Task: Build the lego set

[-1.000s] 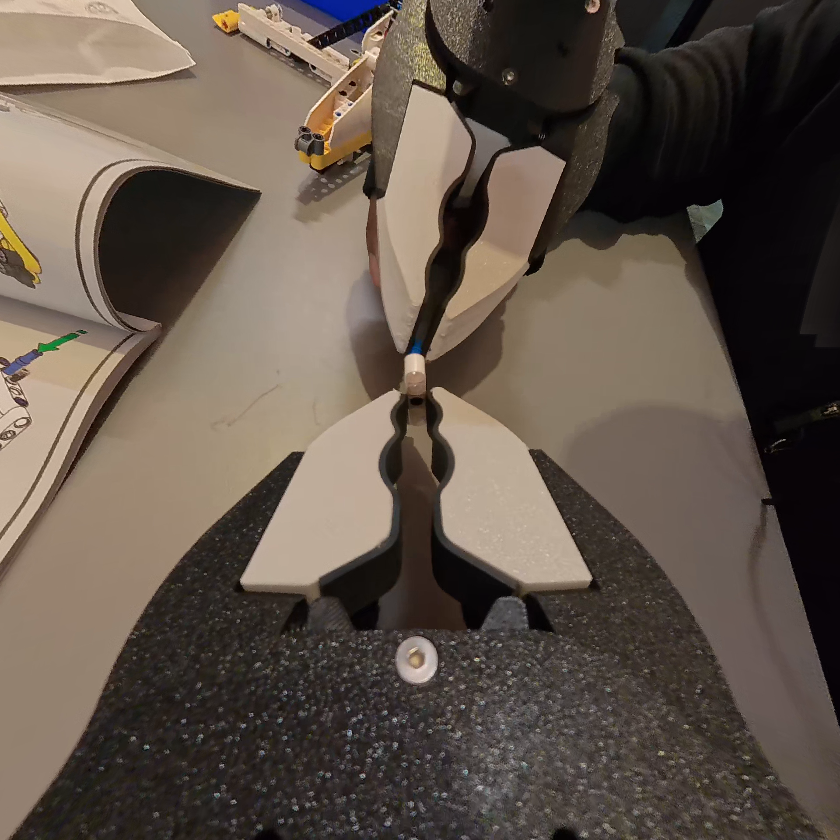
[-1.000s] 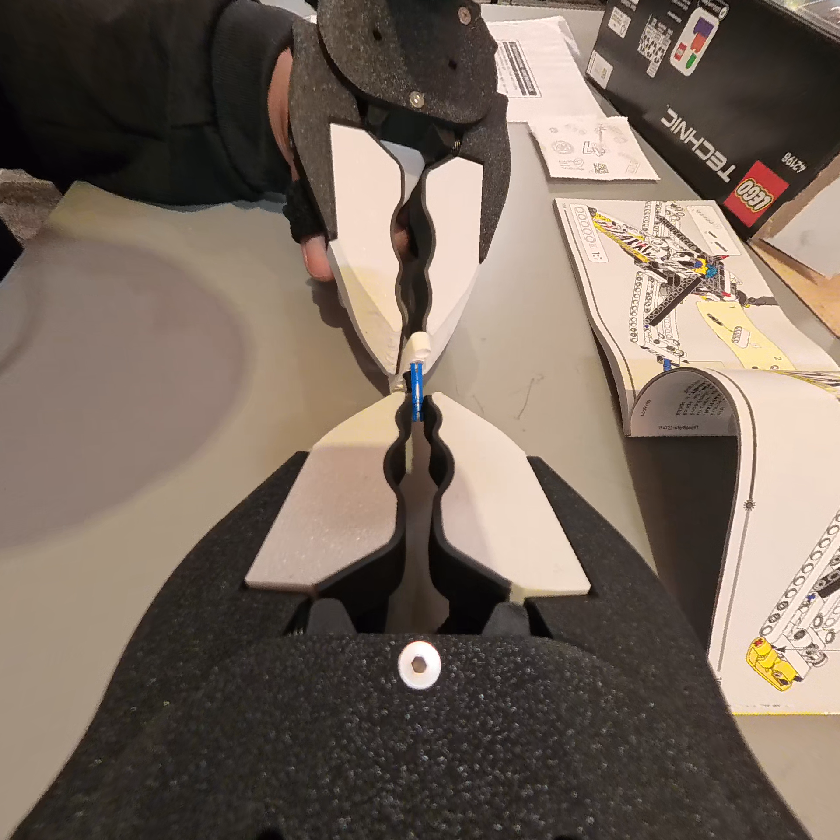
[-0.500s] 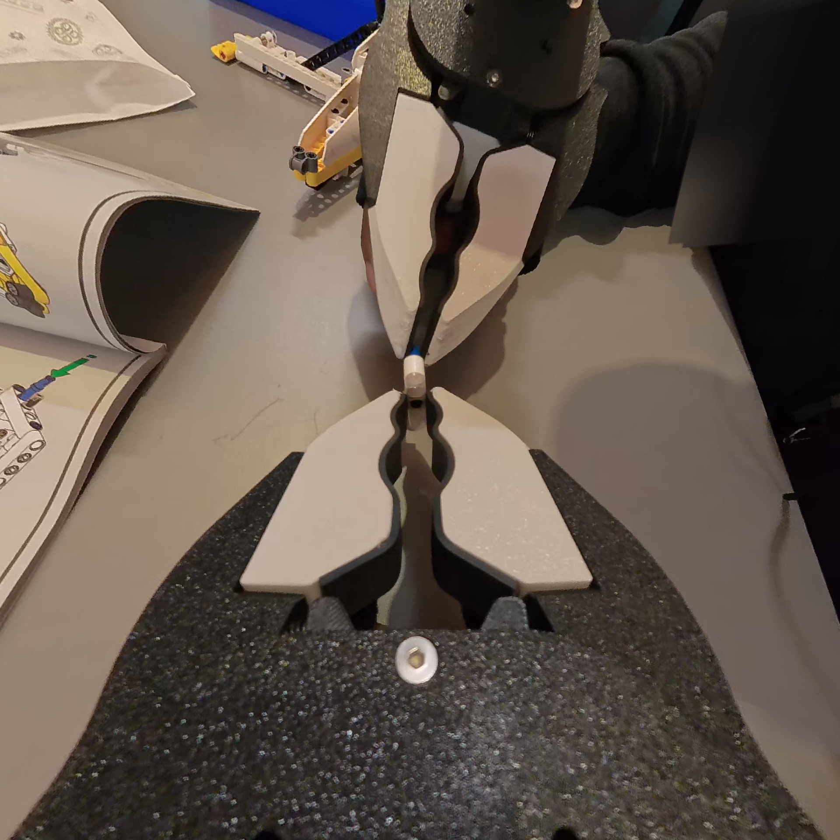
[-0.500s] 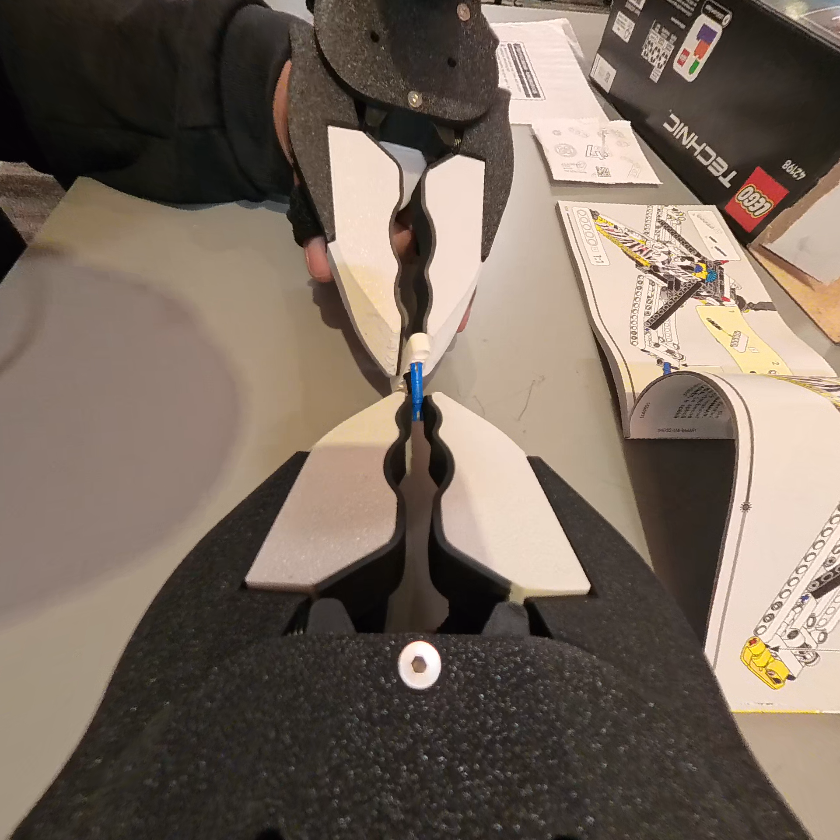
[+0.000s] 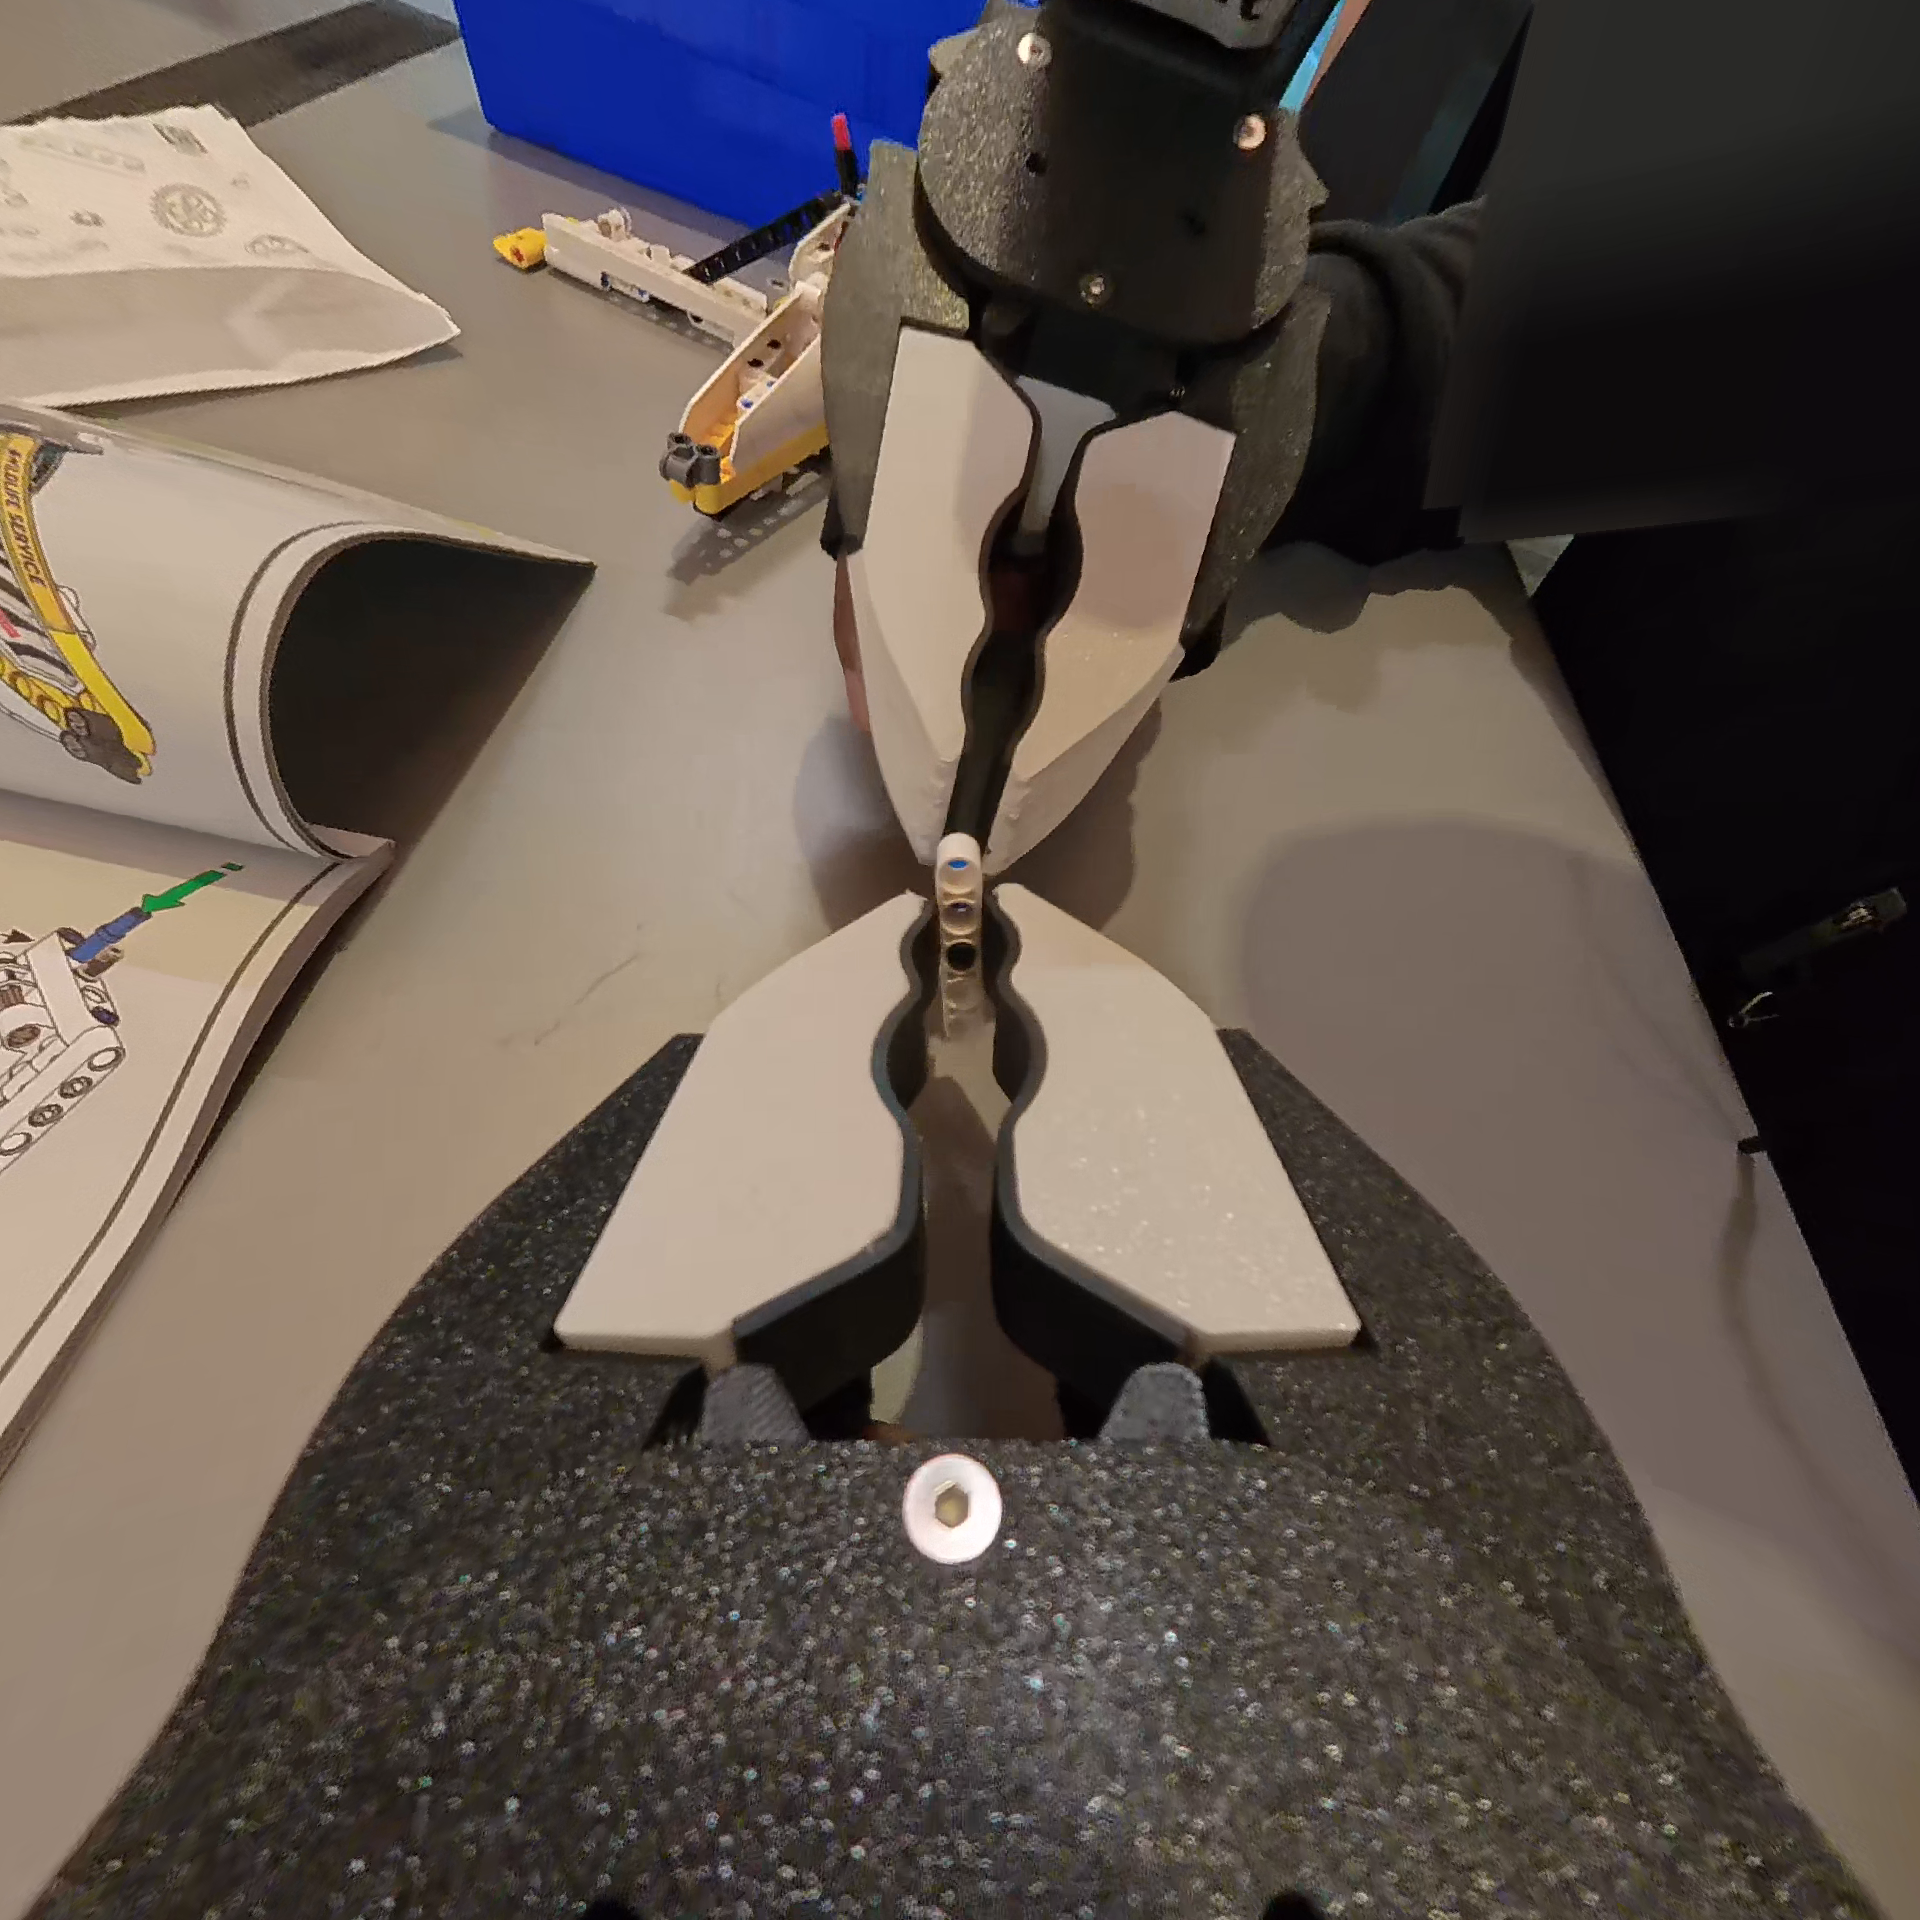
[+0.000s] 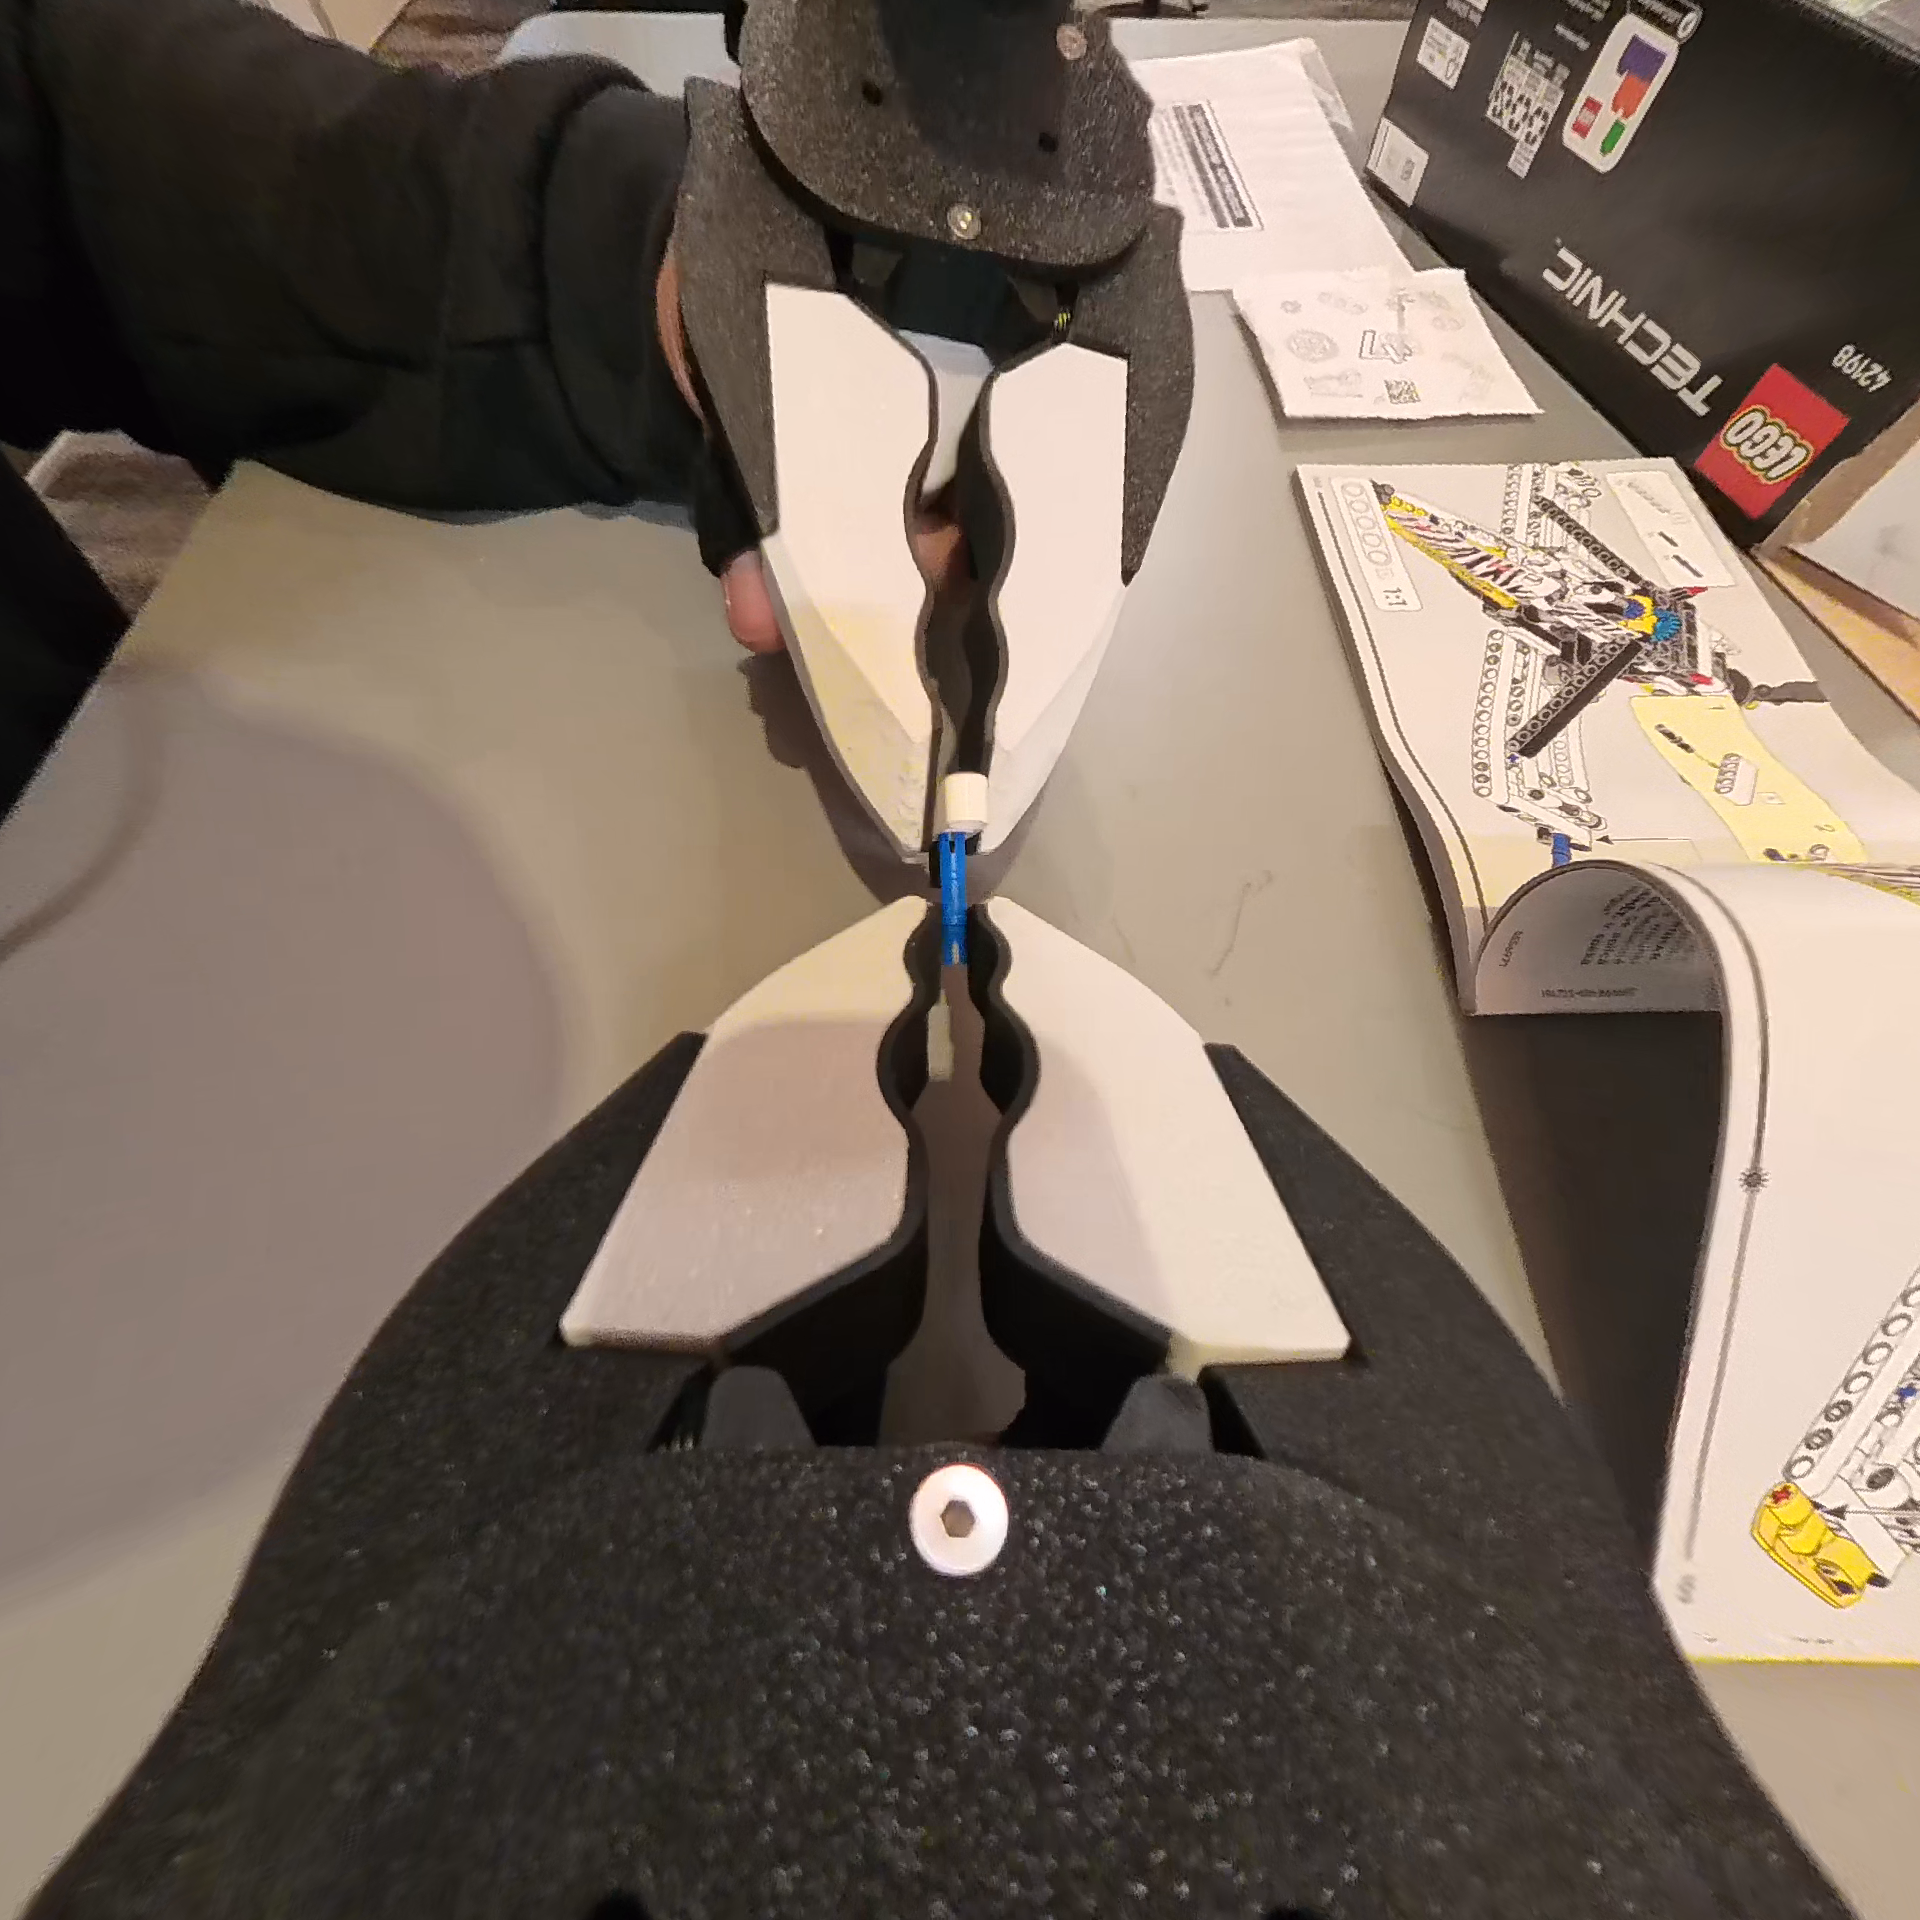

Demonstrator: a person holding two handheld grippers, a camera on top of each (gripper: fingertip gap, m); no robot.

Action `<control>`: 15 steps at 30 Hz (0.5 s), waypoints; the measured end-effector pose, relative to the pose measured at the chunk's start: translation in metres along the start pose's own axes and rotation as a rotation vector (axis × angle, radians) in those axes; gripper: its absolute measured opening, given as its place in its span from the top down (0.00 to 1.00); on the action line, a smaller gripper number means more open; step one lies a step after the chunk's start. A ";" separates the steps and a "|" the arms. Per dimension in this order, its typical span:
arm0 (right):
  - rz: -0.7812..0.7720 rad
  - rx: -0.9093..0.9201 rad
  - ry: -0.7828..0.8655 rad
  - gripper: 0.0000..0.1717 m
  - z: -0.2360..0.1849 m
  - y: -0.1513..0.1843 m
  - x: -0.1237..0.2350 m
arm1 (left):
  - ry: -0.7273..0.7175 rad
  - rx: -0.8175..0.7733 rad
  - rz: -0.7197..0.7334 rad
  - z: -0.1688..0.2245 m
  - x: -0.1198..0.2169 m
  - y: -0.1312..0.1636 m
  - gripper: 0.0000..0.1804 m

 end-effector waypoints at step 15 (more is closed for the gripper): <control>-0.030 -0.139 -0.068 0.98 -0.003 0.001 -0.003 | -0.005 -0.121 -0.026 0.007 -0.002 0.001 0.96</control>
Point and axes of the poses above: each gripper's, where its closed fingertips meet, x back along the fingers, y out of its underside, z = x × y across the jaws, the point moved 8 cm from there along x, back along the fingers, and after that the axes turned 1 degree about -y, right-handed, at the moved point
